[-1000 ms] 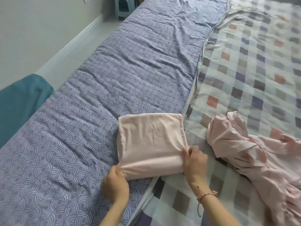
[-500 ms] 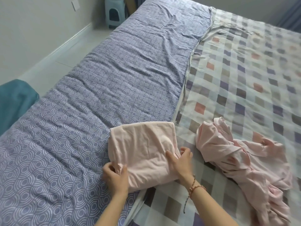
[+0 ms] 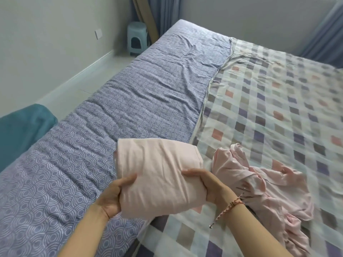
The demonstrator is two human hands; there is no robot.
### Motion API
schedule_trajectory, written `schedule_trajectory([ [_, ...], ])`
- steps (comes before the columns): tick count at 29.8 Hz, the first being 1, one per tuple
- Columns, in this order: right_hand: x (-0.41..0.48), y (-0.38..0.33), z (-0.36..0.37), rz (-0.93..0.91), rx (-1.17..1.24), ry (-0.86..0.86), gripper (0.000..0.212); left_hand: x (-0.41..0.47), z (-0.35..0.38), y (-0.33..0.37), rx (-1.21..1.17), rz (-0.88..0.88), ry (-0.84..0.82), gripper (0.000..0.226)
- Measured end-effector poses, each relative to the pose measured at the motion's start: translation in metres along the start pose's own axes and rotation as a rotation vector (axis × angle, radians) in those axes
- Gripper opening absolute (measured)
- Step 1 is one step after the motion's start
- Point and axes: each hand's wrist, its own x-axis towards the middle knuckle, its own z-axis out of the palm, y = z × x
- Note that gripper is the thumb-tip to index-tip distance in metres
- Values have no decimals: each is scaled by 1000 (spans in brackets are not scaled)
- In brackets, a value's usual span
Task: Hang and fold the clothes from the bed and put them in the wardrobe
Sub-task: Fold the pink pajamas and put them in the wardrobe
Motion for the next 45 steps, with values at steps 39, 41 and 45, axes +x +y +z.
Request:
schedule_trajectory([
  [39,-448,590,238,125,-1703,-1877,101,-595,63,-744,-1283,1169,1471,65],
  [41,-457,625,208,166,-1689,-1955,72,-581,81,-769,-1340,1165,1489,44],
  [45,-467,666,144,111,-1587,-2056,28,-566,101,-803,-1429,1136,1678,48],
])
